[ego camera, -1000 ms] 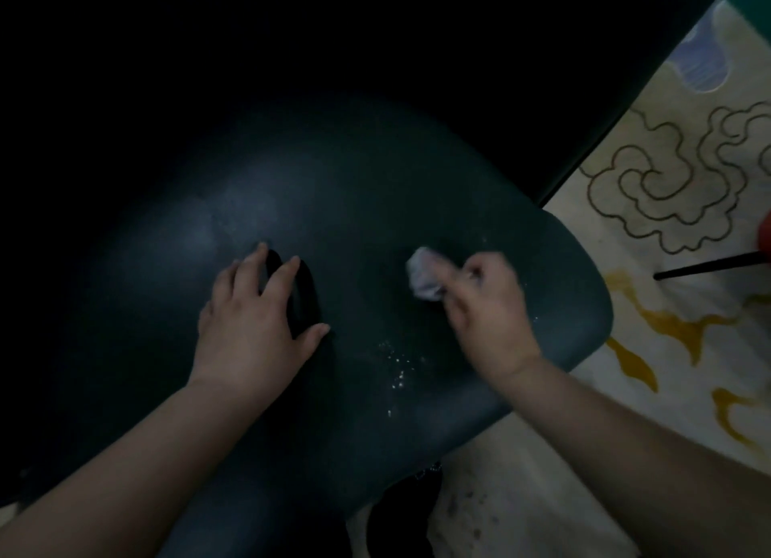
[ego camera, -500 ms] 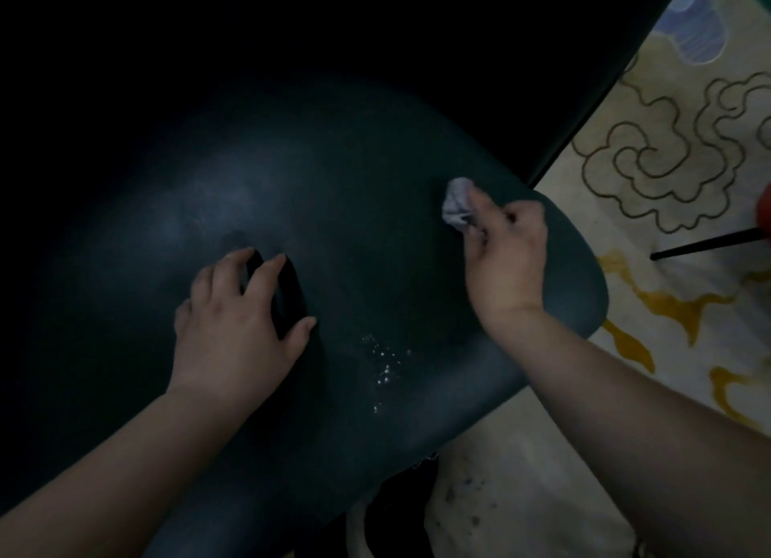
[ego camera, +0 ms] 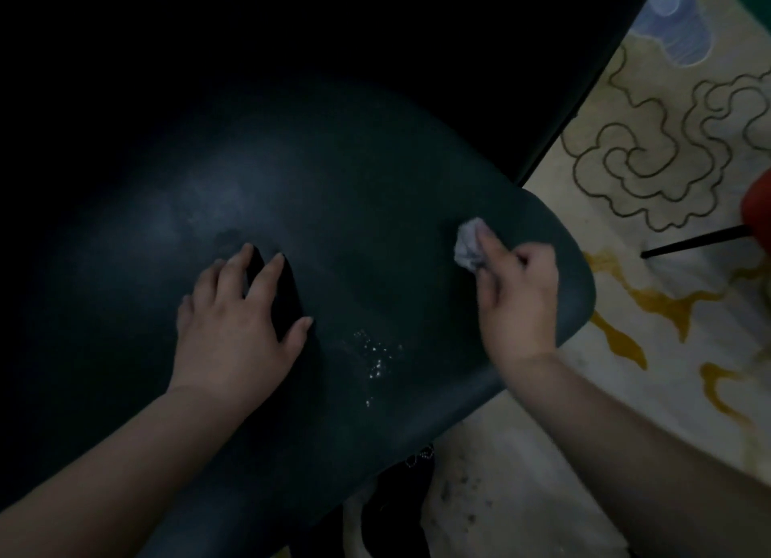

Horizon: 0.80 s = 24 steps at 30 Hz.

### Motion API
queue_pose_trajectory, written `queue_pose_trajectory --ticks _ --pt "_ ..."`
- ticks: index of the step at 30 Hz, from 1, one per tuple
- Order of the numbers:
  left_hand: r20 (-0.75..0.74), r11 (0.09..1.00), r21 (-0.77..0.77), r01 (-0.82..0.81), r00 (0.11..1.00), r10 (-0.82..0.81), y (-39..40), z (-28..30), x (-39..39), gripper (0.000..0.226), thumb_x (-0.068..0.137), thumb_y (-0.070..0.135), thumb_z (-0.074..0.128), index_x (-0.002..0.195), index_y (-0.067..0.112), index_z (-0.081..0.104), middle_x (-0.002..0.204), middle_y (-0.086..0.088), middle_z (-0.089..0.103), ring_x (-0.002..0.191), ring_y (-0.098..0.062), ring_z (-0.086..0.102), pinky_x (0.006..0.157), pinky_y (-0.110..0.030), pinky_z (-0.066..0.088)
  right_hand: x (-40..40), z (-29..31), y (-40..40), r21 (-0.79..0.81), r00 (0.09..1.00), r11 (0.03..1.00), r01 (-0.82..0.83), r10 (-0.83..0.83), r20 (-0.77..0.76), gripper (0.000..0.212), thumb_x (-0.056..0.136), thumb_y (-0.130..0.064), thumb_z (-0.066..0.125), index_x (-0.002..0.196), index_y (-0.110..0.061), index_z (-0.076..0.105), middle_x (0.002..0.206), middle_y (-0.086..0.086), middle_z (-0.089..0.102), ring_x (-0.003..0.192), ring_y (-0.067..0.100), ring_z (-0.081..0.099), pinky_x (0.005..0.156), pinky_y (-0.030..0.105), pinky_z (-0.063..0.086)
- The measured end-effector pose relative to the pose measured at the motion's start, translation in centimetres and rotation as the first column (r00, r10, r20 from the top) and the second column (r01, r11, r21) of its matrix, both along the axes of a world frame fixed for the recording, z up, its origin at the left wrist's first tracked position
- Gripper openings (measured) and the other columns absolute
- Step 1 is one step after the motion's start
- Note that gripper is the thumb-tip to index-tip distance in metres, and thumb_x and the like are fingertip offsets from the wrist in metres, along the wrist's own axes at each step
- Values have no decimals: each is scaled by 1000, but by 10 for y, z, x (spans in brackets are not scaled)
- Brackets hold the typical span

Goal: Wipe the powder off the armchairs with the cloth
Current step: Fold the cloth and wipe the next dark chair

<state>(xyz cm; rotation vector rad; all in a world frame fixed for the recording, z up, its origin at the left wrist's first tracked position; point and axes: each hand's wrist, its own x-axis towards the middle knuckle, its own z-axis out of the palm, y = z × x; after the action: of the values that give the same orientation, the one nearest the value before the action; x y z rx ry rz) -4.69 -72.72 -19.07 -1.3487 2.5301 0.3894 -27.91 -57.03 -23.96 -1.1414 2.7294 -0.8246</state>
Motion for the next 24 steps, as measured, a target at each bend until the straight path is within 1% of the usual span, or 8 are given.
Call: queue_pose_trajectory --ticks 3,5,7,10,12,17,20,24 --pt "-9 1000 6 7 1000 -7 0 3 3 80 81 60 58 148 26 30 155 -8 23 140 -32 20 108 -56 31 54 4 11 -22 991 995 -100 101 86 48 84 -10 57 128 -28 59 101 15 47 87 29 48 75 32 41" --pt "-16 1000 -3 23 1000 -23 0 5 6 79 80 59 59 147 25 33 154 -8 25 139 -32 22 107 -54 32 60 6 -10 -22 966 968 -250 251 55 48 82 -10 57 129 -24 61 97 14 47 84 29 48 73 37 47" --pt "-11 999 -5 46 999 -46 -1 6 11 80 80 60 58 147 25 32 153 -8 25 139 -31 23 107 -52 33 40 5 -35 -20 955 954 -298 298 5 48 84 -14 50 129 -27 60 96 14 46 83 30 48 71 42 49" --pt "-3 997 19 71 997 -71 -3 6 21 81 81 61 56 149 27 27 155 -6 21 140 -29 20 110 -49 31 15 -1 -33 -40 997 997 -72 72 11 48 86 -12 51 132 -26 57 99 17 46 85 33 49 72 47 49" --pt "-14 997 26 76 997 -75 -4 8 28 81 81 61 56 149 27 28 155 -6 21 140 -28 19 111 -47 30 32 -3 -3 -40 1000 999 18 -18 -7 51 86 -8 54 135 -22 54 101 17 45 86 30 48 75 45 48" --pt "-21 996 34 87 996 -86 -1 10 49 80 81 59 58 148 26 29 155 -6 21 140 -28 20 110 -48 31 120 -2 16 -45 984 990 -130 135 114 67 79 0 64 139 -26 48 105 8 40 87 23 45 75 40 50" --pt "-31 995 28 93 995 -92 4 9 60 80 80 58 61 147 25 32 153 -7 24 139 -28 22 110 -49 32 111 0 -14 -35 977 977 -209 211 32 61 78 0 63 134 -23 55 98 13 44 83 28 47 72 40 50" --pt "-69 995 22 94 993 -92 9 6 71 80 79 54 65 146 23 35 153 -9 26 140 -30 23 110 -51 30 114 -6 10 -53 997 996 70 -70 14 54 83 -4 56 135 -19 55 100 16 44 84 31 48 75 40 49"
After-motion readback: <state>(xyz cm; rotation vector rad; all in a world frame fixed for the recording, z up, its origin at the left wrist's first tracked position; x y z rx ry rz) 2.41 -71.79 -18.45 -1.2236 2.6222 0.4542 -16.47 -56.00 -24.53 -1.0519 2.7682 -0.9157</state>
